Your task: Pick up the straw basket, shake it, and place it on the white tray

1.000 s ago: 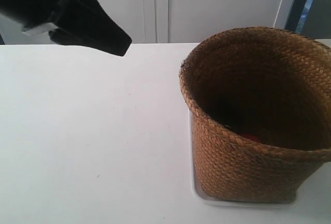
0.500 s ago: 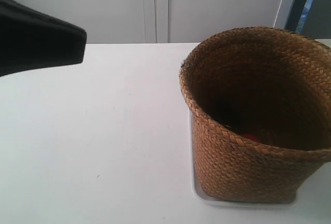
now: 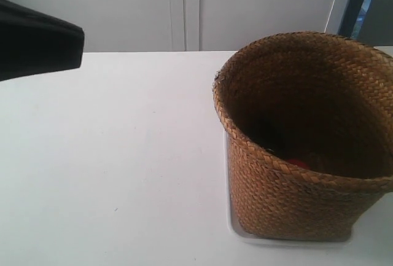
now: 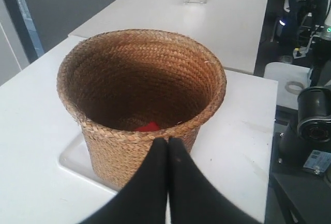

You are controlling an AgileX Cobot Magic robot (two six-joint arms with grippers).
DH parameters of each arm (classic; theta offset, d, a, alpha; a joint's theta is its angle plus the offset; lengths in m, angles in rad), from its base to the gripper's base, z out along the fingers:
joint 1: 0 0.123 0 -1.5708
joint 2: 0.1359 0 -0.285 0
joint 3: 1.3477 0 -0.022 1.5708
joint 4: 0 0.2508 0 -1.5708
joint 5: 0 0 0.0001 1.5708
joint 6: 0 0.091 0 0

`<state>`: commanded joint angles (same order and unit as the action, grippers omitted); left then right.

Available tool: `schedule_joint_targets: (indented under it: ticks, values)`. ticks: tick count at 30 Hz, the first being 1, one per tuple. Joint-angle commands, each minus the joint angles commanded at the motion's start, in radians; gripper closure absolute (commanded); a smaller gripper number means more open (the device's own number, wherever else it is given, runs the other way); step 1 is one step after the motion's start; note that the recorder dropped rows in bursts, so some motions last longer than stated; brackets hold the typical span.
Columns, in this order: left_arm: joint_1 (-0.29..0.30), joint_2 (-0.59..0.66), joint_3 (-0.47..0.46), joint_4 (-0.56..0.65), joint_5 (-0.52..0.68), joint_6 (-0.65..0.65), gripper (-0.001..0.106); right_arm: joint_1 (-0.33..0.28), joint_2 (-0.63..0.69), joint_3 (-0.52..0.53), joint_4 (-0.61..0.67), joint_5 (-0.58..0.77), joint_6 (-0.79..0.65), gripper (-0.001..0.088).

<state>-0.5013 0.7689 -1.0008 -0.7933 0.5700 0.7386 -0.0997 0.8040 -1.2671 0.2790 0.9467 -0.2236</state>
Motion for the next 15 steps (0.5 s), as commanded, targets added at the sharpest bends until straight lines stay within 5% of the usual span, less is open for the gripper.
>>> schedule_joint_targets:
  ticks: [15]
  values:
    - [0.023,-0.048,0.040,0.066,-0.157,0.002,0.105,0.000,0.001,0.000,-0.002,0.000,0.000,0.0868]
